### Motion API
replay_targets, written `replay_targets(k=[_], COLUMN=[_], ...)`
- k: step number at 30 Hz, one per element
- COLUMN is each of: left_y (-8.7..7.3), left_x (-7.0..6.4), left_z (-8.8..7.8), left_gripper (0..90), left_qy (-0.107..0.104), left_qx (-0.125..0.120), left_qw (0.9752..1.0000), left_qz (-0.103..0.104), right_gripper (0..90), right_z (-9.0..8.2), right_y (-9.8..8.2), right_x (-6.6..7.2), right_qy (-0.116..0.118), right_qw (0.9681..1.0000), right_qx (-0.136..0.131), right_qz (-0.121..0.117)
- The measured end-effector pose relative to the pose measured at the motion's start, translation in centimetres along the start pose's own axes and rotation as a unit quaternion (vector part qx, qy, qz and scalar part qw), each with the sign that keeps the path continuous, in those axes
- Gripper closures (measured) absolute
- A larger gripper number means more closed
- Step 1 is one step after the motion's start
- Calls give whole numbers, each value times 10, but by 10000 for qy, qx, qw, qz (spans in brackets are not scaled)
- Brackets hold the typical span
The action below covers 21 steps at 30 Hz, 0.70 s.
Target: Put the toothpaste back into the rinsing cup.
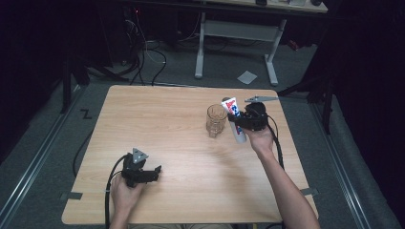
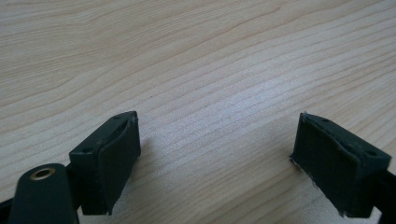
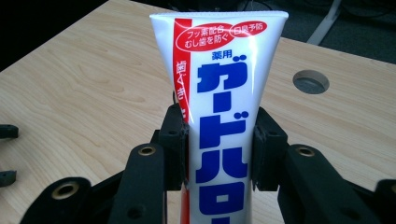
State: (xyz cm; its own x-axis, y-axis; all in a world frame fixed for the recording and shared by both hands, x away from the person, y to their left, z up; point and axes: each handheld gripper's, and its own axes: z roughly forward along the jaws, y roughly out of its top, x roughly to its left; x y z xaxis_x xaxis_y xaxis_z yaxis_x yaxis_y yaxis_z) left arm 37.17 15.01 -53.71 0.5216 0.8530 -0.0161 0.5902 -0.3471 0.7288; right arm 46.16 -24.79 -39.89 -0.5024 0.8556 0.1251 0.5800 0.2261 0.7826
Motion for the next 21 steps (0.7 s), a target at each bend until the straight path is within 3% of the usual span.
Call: replay_targets(k=[21], left_y=[0], left_x=[0], left_z=[0], left_gripper=[152], left_qy=[1], left_qx=[-2], left_qw=[10000], left_qz=[-2], right_gripper=[627], right_z=[15], right_y=[30], right_x=[3], right_qy=[34], right_qw=[9997], right_qx=[-205], right_qz=[-139])
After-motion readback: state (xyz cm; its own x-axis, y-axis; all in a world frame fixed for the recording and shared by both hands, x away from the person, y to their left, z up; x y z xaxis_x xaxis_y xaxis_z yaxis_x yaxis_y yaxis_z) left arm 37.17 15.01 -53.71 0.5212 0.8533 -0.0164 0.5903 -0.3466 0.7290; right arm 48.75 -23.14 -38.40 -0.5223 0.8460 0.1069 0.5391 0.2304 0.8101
